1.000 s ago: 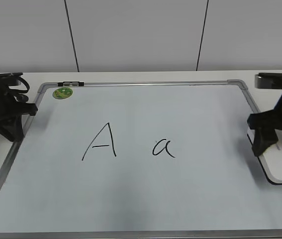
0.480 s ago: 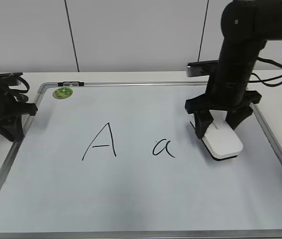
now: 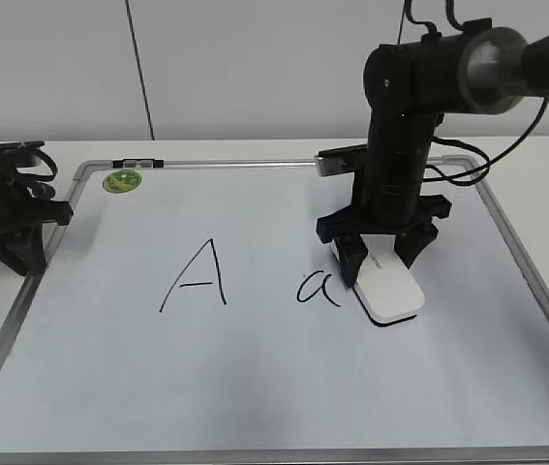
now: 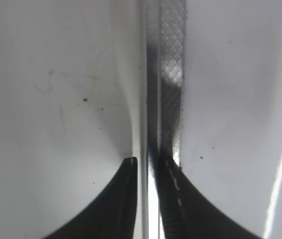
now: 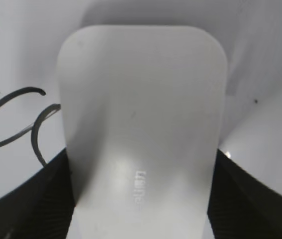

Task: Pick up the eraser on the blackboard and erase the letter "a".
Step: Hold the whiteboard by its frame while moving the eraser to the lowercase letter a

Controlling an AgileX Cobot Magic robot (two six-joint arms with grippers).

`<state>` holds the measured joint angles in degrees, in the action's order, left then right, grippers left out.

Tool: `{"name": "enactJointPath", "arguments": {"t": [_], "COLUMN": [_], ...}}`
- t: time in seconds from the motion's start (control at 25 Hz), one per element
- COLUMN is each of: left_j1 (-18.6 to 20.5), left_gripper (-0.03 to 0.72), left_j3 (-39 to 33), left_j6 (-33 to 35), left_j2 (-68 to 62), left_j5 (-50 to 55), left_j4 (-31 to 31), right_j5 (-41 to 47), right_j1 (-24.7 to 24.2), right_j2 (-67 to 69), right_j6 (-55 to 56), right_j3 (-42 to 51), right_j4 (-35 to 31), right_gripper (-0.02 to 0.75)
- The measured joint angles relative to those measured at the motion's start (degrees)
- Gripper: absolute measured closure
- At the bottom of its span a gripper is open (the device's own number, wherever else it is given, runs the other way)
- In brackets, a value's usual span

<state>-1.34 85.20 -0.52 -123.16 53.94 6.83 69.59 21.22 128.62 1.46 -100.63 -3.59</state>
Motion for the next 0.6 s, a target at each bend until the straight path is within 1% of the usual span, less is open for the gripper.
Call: {"name": "enactJointPath", "arguments": {"t": [0.24, 0.6], "left_j1": [0.0, 0.0], "left_gripper": [0.573, 0.571], "left_j3": [0.0, 0.0], "left_j6": [0.0, 0.0], "left_j2": [0.0, 0.0], "left_j5": [0.0, 0.0], "left_j4": [0.0, 0.0], "right_j5": [0.63, 0.53], "right_j1": [0.68, 4.35], "right_j2": [0.5, 0.76], "right_j6": [0.25, 0.25], "right_j3": [-0.57, -0.7], "right_j4": [0.28, -0.65], "right_gripper": [0.212, 0.212]}}
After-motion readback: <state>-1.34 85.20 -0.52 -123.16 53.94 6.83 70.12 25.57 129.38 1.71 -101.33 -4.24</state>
